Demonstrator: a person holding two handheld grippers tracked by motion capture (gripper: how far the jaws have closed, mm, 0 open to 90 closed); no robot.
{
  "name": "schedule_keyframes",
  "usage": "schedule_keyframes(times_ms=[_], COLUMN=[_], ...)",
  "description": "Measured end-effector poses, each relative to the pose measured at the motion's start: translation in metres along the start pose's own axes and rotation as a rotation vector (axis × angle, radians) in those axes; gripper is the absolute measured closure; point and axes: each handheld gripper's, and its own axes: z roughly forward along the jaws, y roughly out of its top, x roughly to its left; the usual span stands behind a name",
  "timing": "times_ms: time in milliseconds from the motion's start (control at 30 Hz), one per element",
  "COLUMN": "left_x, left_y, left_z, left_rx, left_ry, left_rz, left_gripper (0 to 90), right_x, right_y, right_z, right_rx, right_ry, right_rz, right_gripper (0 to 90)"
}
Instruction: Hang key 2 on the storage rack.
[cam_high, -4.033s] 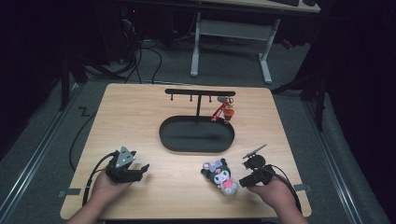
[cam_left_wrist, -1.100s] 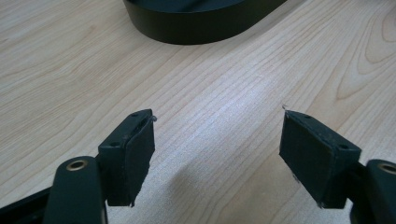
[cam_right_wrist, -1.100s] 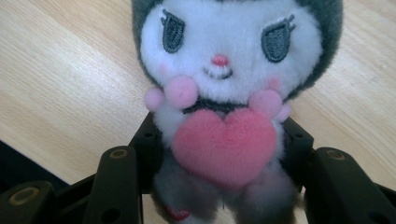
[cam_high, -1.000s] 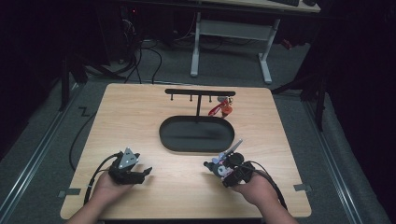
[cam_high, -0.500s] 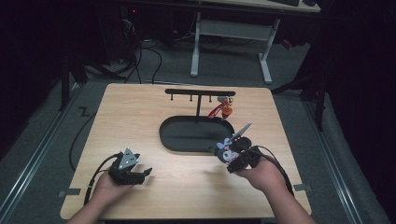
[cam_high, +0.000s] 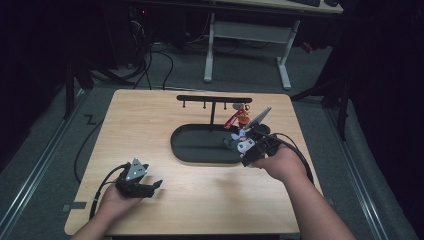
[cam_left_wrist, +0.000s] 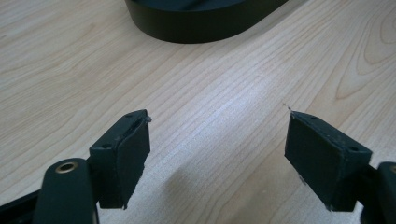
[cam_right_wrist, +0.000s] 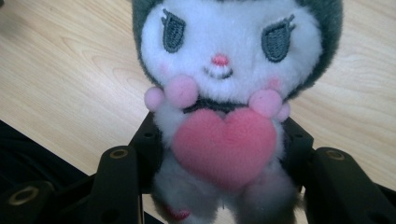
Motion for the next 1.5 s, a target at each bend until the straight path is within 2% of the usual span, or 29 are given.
schedule_keyframes(times_ms=[233,400,467,533,767,833,1067,1267,1500], left_x=[0.001,0.002,0.002,0.002,0.002,0.002,0.002,0.003,0.004], left_y=[0.0,-0.001,-0.002,-0.002,-0.002,-0.002,-0.003,-0.003,-0.004], left_z=[-0.001,-0.001,-0.001,-0.002,-0.002,-0.002,-0.002,-0.003,-0.004], left_rx=[-0.002,-0.001,-0.002,-0.002,0.003,0.007,0.005,0.002,0.0], left_ry=[0.0,-0.002,-0.002,-0.004,-0.008,-0.008,-0.007,-0.007,-0.009], left_rz=[-0.005,-0.005,-0.007,-0.009,-0.005,-0.002,-0.006,-0.008,-0.013], left_gripper=[22.4,22.4,22.4,22.4,22.5,22.5,22.5,22.5,22.6], right_x=[0.001,0.001,0.004,0.005,0.005,0.004,0.002,-0.001,-0.003], right_y=[0.026,0.036,0.046,0.051,0.065,0.069,0.081,0.091,0.099], right_z=[-0.016,-0.018,-0.02,-0.022,-0.029,-0.032,-0.039,-0.046,-0.043], right_rx=[-0.014,-0.012,-0.013,-0.015,-0.017,-0.017,-0.054,-0.086,-0.091], right_ry=[0.007,0.006,0.012,0.009,0.021,0.017,0.025,0.002,-0.026], right_rz=[0.013,0.01,0.005,0.017,0.005,0.016,0.03,0.051,0.064], right_gripper=[48.0,48.0,48.1,48.0,48.1,48.1,48.0,48.0,48.0])
